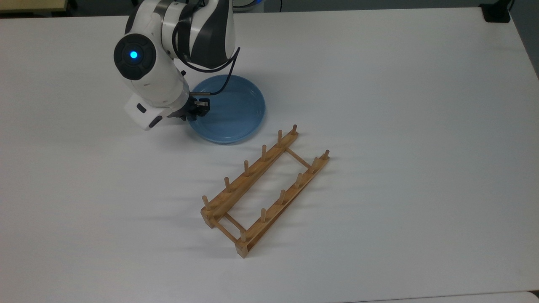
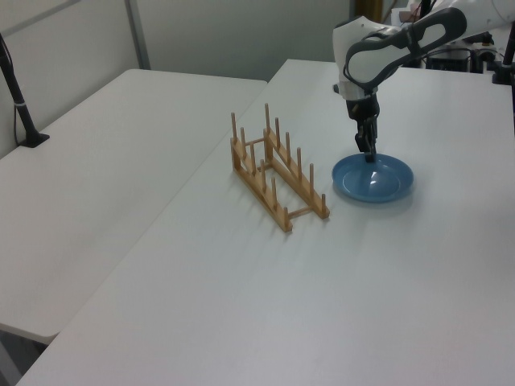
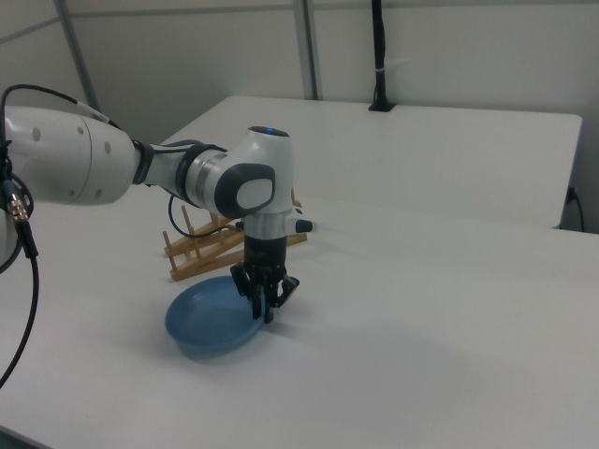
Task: Place plate in plate rack
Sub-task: 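Lower the gripper and close it on the plate rim, then lift the plate by its rim, tilting it upright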
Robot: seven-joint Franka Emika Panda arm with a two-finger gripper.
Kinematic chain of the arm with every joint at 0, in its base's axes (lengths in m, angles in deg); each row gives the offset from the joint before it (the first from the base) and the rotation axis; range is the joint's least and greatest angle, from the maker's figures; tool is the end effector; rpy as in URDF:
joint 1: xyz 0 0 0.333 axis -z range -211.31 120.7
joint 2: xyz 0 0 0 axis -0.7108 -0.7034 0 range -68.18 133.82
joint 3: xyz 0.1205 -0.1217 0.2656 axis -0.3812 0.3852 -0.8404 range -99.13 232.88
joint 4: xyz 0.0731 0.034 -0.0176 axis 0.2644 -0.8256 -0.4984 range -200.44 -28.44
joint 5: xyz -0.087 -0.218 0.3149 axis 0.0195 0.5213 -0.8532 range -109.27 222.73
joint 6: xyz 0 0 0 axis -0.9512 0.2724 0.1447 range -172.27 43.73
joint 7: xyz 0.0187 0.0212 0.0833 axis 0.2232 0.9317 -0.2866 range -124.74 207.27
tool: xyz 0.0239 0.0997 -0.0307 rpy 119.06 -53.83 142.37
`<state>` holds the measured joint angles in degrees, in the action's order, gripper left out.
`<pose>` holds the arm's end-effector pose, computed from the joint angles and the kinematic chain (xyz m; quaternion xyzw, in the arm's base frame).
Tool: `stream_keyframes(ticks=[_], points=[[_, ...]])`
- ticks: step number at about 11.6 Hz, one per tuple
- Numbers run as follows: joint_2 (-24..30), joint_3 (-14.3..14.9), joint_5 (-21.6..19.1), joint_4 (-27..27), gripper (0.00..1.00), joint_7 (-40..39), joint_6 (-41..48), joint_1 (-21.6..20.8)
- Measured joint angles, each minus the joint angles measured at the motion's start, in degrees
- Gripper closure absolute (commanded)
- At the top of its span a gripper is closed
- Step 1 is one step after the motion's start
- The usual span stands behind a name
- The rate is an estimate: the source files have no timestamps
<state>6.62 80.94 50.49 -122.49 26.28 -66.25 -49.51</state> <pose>0.6285 -0.0876 0.3130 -0.9918 -0.0256 0.1235 0.0211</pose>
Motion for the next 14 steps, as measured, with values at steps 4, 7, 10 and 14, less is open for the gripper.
stream_keyframes(ticks=[4,7,10,14], points=[[0.1,0.0,0.0,0.1,1.0,-0.4,0.0,-0.1],[0.4,0.0,0.0,0.3,1.0,-2.3,0.0,0.0],[1.4,0.9,0.9,1.1,1.0,-4.9,0.0,0.3],[6.1,3.8,1.6,4.8,1.0,-6.2,-3.7,0.5]])
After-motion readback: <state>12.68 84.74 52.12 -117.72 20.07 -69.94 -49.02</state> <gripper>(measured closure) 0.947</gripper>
